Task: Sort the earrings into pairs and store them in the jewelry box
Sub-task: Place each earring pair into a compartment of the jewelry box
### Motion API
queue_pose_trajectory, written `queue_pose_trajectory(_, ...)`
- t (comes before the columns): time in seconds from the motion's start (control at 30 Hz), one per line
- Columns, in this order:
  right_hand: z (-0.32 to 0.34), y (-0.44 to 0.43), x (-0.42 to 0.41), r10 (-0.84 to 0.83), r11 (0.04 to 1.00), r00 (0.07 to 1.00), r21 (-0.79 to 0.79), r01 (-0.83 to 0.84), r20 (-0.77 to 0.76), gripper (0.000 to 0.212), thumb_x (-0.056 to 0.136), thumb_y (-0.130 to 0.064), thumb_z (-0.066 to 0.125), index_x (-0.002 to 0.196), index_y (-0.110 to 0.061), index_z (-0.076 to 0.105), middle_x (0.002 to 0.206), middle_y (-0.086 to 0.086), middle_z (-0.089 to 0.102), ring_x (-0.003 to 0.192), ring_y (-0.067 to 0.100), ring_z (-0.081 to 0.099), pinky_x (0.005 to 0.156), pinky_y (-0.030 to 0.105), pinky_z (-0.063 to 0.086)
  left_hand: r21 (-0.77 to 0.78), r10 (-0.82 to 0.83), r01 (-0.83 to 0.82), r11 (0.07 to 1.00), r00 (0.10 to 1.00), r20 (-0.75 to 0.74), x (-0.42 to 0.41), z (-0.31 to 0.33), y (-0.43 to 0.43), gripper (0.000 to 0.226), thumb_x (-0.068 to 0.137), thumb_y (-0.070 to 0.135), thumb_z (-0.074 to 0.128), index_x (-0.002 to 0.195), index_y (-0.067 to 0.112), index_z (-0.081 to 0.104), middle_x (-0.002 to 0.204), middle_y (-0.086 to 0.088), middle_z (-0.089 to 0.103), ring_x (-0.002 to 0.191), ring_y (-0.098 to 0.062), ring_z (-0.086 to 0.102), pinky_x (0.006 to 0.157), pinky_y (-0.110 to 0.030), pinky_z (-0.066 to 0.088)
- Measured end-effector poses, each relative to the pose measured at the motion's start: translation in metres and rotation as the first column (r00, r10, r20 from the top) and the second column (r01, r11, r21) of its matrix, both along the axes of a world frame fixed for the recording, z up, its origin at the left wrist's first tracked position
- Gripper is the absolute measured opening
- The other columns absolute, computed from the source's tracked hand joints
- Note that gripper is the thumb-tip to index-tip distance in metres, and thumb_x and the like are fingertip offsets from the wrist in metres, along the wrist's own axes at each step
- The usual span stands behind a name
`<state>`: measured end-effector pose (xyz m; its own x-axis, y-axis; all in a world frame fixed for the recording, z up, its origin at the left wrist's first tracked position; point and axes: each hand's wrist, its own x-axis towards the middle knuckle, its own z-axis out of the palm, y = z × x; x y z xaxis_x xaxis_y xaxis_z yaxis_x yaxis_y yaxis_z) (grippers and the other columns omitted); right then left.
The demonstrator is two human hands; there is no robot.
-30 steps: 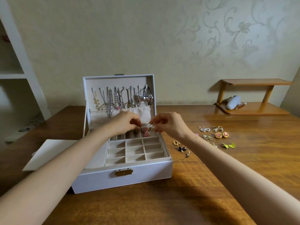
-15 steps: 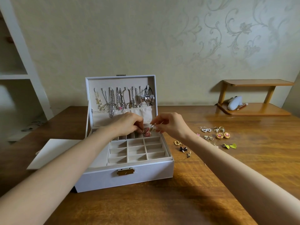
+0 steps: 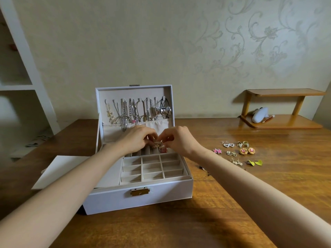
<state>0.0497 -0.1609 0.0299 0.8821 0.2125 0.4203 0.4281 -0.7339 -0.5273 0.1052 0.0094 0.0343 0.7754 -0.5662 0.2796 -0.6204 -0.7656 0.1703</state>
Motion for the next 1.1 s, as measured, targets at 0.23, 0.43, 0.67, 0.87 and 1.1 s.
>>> queue_pose_trajectory(0.23, -0.001, 0.004, 0.008, -0.002, 0.992, 1.0, -0.129, 0.003, 0.014, 0.03, 0.078, 0.007, 0.059, 0.095, -0.011, 0.075, 0.093, 0.009, 0.073, 0.086, 0.02, 0.067, 0.073, 0.009, 0.039, -0.114, -0.045, 0.045, 0.992, 0.999, 0.0, -0.006, 0.005, 0.006, 0.016, 0.08, 0.002, 0.066, 0.086, 0.015, 0.07, 0.086, 0.007, 0.062, 0.084, -0.009, 0.049, 0.077, -0.024, 0.038)
queue_pose_trajectory(0.43, 0.002, 0.008, 0.009, 0.034, 0.989, 0.999, -0.141, -0.036, -0.022, 0.032, 0.077, 0.011, 0.057, 0.096, -0.009, 0.075, 0.092, 0.011, 0.072, 0.083, 0.02, 0.067, 0.075, 0.018, 0.048, -0.104, -0.036, 0.027, 0.994, 0.996, -0.084, -0.011, 0.01, 0.006, 0.008, 0.077, 0.018, 0.073, 0.085, 0.019, 0.07, 0.077, 0.014, 0.055, 0.078, -0.006, 0.047, 0.07, -0.021, 0.039)
queue_pose_trajectory(0.67, -0.001, 0.009, 0.01, 0.039, 0.997, 0.999, -0.068, -0.041, -0.035, 0.022, 0.079, 0.009, 0.06, 0.09, -0.005, 0.074, 0.085, 0.014, 0.072, 0.074, 0.025, 0.069, 0.074, 0.028, 0.055, -0.04, -0.014, 0.01, 0.999, 0.996, -0.087, -0.01, 0.004, 0.004, 0.016, 0.076, 0.029, 0.074, 0.087, 0.019, 0.069, 0.081, 0.009, 0.054, 0.085, -0.01, 0.046, 0.067, -0.019, 0.035)
queue_pose_trajectory(0.87, 0.0, 0.008, 0.014, 0.055, 0.996, 0.998, -0.075, -0.057, -0.027, 0.023, 0.078, 0.008, 0.059, 0.088, -0.006, 0.075, 0.085, 0.012, 0.072, 0.075, 0.023, 0.067, 0.069, 0.018, 0.05, -0.042, 0.013, -0.018, 0.999, 0.994, -0.11, -0.011, 0.005, 0.0, 0.021, 0.077, 0.034, 0.073, 0.087, 0.017, 0.068, 0.085, 0.006, 0.055, 0.085, -0.012, 0.049, 0.069, -0.024, 0.037)
queue_pose_trajectory(1.1, 0.0, 0.012, 0.009, 0.126, 0.984, 0.992, -0.134, -0.12, 0.031, 0.02, 0.077, 0.007, 0.063, 0.085, -0.006, 0.075, 0.085, 0.005, 0.066, 0.081, 0.022, 0.062, 0.076, 0.031, 0.05, -0.003, 0.032, -0.033, 0.999, 0.991, -0.133, -0.01, 0.004, 0.003, 0.012, 0.076, 0.031, 0.073, 0.078, 0.024, 0.064, 0.075, 0.015, 0.049, 0.086, -0.014, 0.05, 0.076, -0.031, 0.043)
